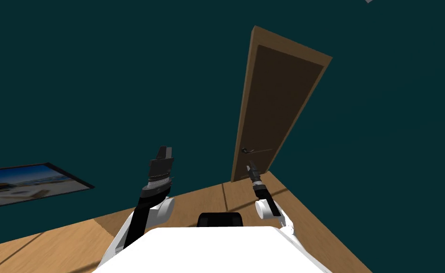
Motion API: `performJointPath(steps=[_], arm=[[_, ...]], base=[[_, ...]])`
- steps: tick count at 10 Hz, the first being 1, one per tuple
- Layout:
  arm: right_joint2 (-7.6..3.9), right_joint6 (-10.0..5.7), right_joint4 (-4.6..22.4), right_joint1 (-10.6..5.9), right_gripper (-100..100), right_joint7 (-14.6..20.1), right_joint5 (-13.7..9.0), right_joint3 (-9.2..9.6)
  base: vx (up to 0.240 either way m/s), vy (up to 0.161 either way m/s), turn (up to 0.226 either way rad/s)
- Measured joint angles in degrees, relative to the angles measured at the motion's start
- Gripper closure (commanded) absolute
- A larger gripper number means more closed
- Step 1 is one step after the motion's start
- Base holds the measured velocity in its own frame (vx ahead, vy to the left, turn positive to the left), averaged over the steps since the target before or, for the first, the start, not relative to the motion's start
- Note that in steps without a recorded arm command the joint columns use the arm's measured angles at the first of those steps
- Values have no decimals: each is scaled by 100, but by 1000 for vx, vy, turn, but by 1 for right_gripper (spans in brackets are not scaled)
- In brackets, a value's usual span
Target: Pull the door open
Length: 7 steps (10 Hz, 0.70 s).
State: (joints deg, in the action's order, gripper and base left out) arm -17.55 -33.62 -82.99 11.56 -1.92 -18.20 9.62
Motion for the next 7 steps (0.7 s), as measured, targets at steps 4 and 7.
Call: performJointPath(steps=[4,7], arm=[[-222,-152,698,-242,-100,-8,-242,165],[-335,-207,1027,-344,-100,-34,-380,255]], base=[[47,-130,150],[25,-86,83]])
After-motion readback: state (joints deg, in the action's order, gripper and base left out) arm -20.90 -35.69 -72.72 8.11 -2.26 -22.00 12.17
